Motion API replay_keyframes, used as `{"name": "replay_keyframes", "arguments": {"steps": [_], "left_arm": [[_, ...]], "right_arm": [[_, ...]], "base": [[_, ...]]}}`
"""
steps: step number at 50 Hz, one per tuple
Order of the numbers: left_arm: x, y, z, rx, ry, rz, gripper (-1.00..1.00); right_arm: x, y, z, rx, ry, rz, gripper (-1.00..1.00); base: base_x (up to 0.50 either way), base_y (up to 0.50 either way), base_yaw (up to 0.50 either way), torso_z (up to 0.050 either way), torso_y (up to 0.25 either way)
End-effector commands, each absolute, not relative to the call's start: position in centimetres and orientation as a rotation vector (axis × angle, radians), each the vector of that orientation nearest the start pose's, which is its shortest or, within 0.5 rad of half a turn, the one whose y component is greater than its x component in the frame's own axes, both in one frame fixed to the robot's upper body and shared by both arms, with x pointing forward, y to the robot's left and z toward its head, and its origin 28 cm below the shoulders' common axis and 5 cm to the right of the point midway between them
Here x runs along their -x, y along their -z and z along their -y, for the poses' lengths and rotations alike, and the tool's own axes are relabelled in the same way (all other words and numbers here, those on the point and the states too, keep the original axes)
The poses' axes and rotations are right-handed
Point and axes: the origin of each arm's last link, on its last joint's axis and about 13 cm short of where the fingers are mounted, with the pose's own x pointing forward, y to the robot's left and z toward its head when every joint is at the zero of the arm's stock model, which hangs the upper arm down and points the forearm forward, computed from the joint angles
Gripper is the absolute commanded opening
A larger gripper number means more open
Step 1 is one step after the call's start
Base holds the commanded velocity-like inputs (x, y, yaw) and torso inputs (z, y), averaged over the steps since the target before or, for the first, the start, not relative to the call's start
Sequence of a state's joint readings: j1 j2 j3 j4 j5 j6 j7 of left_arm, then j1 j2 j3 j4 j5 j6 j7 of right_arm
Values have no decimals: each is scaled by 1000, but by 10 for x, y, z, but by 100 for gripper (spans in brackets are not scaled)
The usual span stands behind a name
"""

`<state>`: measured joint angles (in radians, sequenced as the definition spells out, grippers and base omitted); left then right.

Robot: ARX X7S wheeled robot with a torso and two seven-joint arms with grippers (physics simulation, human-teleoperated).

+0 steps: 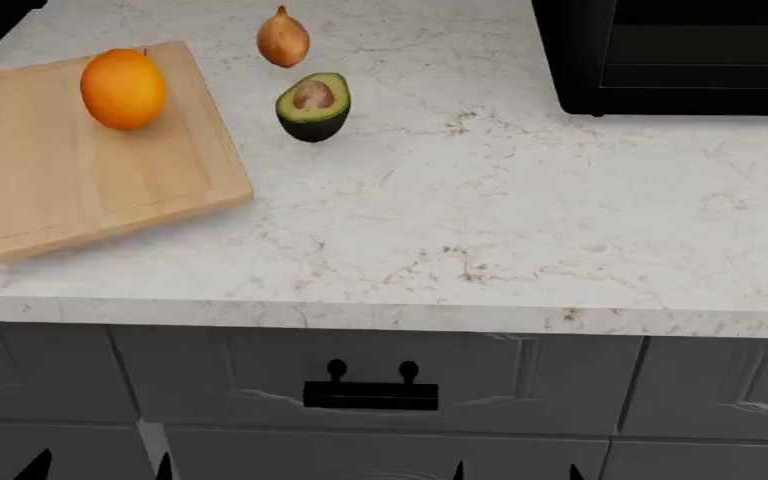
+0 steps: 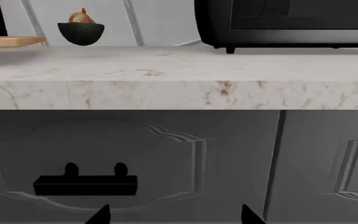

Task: Clear the non-vegetable object off the cutting board and place the vegetables onto it.

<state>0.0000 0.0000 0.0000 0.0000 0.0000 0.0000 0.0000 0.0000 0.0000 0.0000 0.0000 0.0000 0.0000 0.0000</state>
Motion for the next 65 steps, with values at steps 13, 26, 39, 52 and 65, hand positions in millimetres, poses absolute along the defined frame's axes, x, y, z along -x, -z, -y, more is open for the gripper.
{"name": "replay_keyframes", "arguments": {"steps": [13, 26, 39, 52, 65], "left_arm": [[-209, -14, -208, -19, -22, 10, 100], [-209, -14, -208, 4, -15, 12, 100], [-209, -14, -208, 1, -25, 15, 100], [-207, -16, -208, -15, -26, 27, 100], [-211, -68, -209, -65, -29, -1, 100]], "right_arm": [[-211, -12, 95, 8, -6, 0, 100], [-211, -13, 95, 27, -15, -2, 100], [-211, -13, 95, 33, -8, 0, 100], [-210, -17, 96, 44, -5, -10, 100], [-210, -72, 97, 182, -13, -64, 100]], "base": [[0, 0, 0, 0, 0], [0, 33, 0, 0, 0], [0, 500, 0, 0, 0], [0, 154, 0, 0, 0], [0, 0, 0, 0, 0]]}}
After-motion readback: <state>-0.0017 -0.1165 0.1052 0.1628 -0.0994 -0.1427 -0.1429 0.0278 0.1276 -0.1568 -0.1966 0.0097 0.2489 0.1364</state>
